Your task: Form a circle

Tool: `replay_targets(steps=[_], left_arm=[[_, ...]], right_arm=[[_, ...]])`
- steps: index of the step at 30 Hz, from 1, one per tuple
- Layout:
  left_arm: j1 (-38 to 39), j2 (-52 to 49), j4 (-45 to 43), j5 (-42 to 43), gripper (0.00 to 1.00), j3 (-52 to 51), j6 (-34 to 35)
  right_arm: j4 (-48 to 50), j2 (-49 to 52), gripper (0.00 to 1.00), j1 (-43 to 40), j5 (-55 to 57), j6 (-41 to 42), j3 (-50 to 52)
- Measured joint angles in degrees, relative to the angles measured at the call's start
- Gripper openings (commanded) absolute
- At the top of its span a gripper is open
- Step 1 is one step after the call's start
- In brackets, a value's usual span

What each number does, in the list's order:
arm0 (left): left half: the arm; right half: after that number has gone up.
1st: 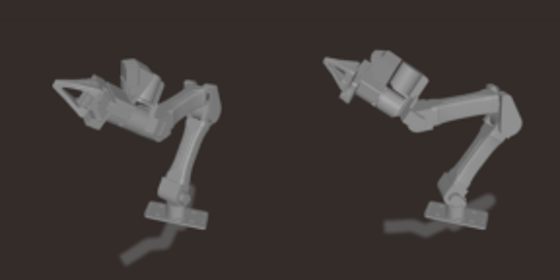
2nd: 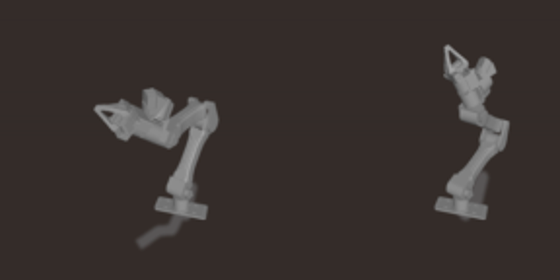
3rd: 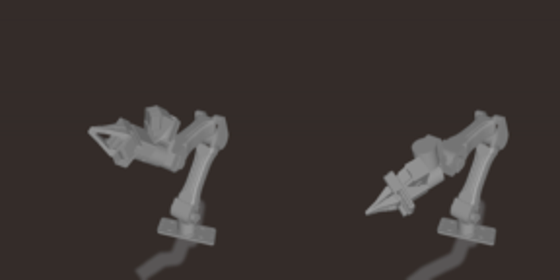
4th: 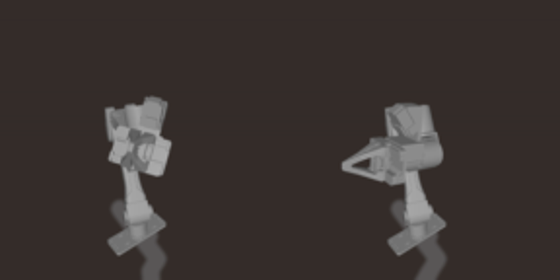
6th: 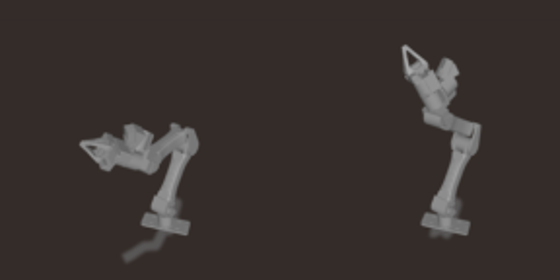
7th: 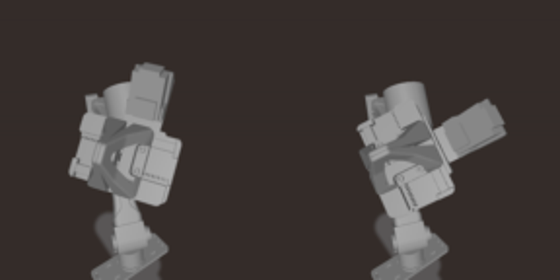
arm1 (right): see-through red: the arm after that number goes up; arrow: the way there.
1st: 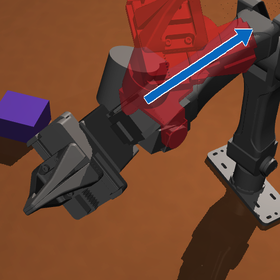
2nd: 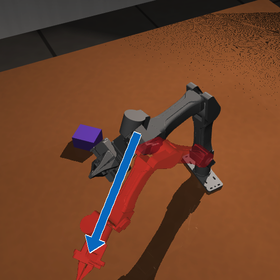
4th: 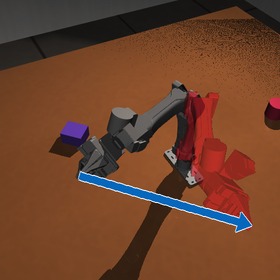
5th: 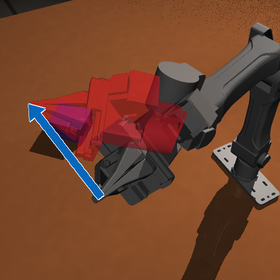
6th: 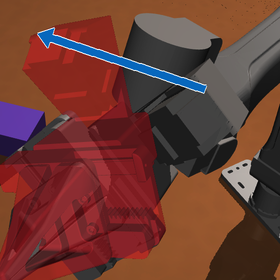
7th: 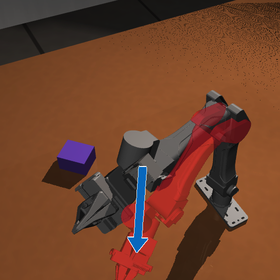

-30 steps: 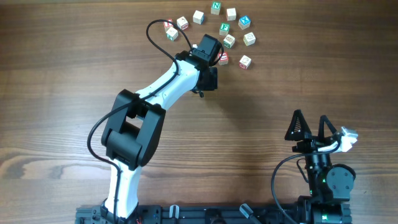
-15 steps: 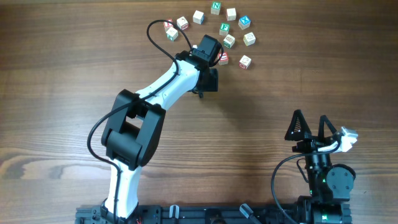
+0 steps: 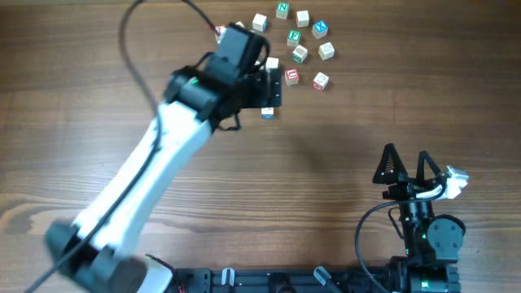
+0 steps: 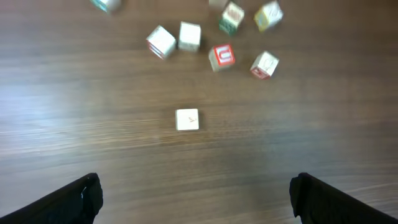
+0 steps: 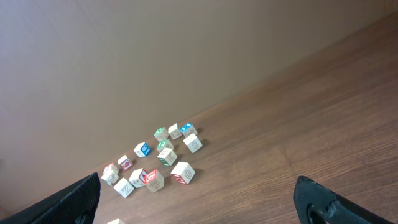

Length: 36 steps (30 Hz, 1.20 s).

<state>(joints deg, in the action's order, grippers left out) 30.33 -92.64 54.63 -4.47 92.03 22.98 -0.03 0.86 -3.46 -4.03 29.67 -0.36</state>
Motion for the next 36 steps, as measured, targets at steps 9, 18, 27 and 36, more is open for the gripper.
replay_targets(steps=[9, 18, 27, 36], left_arm=[[0.0, 12.3, 12.5, -11.4, 1.0, 0.1, 0.0], [0.0, 12.8, 21.6, -17.1, 1.0, 0.1, 2.5], [0.0, 19.1, 24.6, -19.3, 1.0, -0.7, 5.5], [0.0, 29.9, 25.7, -23.0, 1.0, -14.6, 12.3]], right_arm=[[0.0, 0.0, 1.0, 0.0, 0.0, 0.0, 0.0], [0.0, 0.0, 1.0, 0.0, 0.0, 0.0, 0.0], [0.0, 0.0, 1.0, 0.0, 0.0, 0.0, 0.0], [0.0, 0.0, 1.0, 0.0, 0.0, 0.0, 0.0]])
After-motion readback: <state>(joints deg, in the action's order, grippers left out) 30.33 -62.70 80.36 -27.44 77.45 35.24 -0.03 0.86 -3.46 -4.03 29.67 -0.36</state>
